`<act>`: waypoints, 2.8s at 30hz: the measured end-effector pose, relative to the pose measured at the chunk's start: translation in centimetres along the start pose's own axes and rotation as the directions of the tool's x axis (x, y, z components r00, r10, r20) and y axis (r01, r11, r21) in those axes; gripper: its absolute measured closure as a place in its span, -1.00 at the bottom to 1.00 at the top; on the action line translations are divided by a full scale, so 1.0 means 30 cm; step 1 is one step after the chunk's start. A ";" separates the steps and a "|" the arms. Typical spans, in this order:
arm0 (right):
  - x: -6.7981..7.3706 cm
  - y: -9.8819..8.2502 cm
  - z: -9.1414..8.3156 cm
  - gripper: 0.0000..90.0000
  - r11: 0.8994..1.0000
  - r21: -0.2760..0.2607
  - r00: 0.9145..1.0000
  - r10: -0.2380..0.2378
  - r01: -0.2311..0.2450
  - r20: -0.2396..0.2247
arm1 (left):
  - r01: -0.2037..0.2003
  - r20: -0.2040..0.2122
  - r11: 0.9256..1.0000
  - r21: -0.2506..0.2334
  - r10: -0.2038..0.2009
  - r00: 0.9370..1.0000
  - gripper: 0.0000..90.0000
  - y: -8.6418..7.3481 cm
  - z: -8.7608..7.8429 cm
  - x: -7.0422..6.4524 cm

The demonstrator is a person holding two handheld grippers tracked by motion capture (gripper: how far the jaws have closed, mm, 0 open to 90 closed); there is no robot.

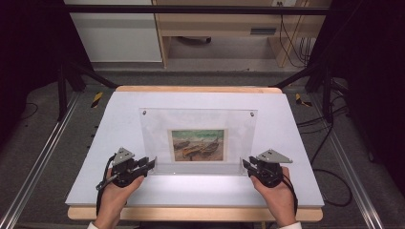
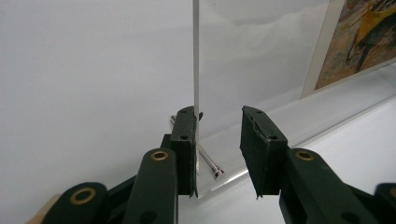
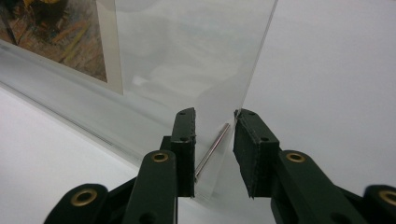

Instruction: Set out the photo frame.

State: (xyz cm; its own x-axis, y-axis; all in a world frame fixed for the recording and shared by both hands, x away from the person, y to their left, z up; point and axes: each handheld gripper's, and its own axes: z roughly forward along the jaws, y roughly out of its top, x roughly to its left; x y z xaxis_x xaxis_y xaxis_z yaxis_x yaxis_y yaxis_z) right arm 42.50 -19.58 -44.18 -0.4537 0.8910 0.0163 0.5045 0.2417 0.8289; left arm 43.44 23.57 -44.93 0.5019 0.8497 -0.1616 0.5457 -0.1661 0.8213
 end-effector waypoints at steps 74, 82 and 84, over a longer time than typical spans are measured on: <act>0.032 -0.024 0.002 0.00 0.999 -0.027 0.999 -0.033 0.033 0.005 | -0.086 0.004 0.996 0.011 0.086 0.996 0.05 -0.027 0.013 -0.035; 0.044 -0.012 0.009 -0.49 0.997 -0.059 0.998 -0.056 0.057 0.016 | -0.125 -0.012 0.992 -0.015 0.125 0.992 -0.35 -0.017 0.009 -0.047; 0.045 -0.010 0.009 -0.54 0.996 -0.068 0.998 -0.062 0.064 0.020 | -0.126 -0.007 0.992 -0.024 0.126 0.992 -0.39 -0.016 0.009 -0.048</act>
State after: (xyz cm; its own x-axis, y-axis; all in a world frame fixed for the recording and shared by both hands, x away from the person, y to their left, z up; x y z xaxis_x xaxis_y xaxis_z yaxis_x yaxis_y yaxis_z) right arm 41.92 -18.34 -44.57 -0.4693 0.8818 -0.0468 0.4234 0.2712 0.8644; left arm 42.64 22.29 -45.23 0.5616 0.8257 -0.0531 0.4622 -0.2599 0.8478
